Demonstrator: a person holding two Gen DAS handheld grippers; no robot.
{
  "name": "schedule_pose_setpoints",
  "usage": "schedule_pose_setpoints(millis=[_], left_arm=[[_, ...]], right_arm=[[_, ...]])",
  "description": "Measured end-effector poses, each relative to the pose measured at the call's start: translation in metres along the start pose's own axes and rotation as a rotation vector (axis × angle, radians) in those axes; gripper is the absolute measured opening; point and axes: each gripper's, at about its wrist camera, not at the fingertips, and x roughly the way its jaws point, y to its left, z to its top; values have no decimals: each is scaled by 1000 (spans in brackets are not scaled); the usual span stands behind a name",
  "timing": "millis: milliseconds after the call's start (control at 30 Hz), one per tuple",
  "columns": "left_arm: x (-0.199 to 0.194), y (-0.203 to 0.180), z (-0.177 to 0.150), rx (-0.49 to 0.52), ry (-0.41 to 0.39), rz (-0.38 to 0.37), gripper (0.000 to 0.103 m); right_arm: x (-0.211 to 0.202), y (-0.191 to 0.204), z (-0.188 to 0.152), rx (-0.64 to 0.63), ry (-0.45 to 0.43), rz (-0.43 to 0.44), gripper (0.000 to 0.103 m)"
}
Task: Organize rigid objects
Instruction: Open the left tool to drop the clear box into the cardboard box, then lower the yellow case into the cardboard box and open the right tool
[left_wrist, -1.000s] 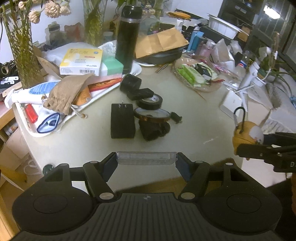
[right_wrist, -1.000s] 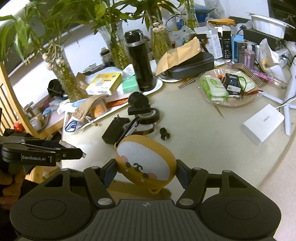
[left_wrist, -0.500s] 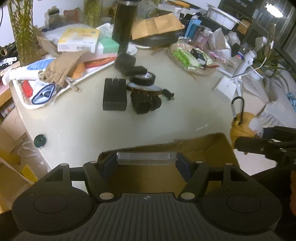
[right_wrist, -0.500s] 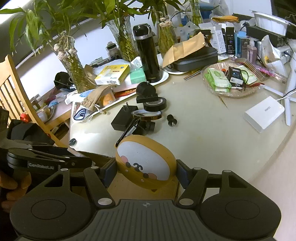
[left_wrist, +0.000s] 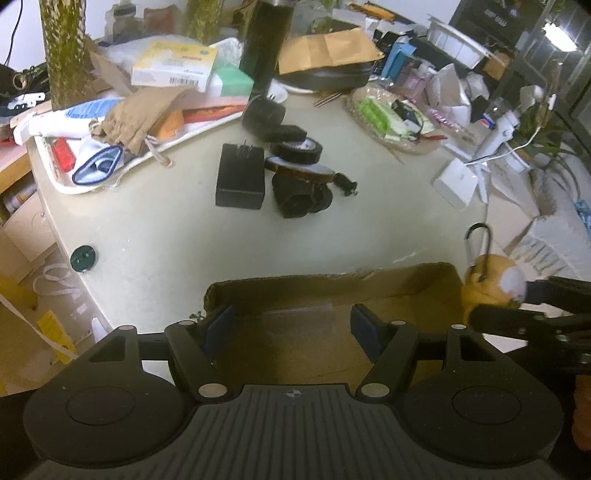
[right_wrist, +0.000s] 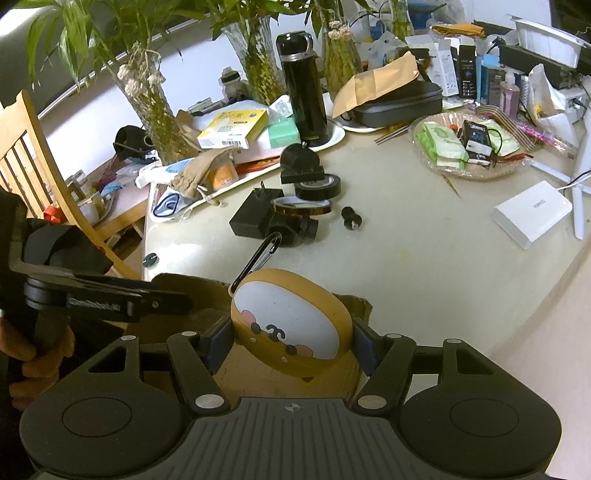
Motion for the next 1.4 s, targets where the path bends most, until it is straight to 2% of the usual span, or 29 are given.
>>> schedule_pose_setpoints(millis=[400,867,1233,1300,1367,1400], left_arm=[[-29,8,-10,81,-100,65,69],[-29,16,-25,140,-122,99,69],[-31,19,-25,136,-126,95,69],[-31,19,-25,135,-127,94,69],[-31,19,-26,134,-128,95,69],[-31,19,-25,134,-128,94,69]], right_arm=[[10,7,-5,-35,40,15,70],[42,27,-7,-180,138,-9,70],[68,29,-1,-242,199,-45,71],[69,29,1,-237,187,-66,74],[67,27,2,-225,169,-72,86],[65,26,3,-221,159,-70,88]])
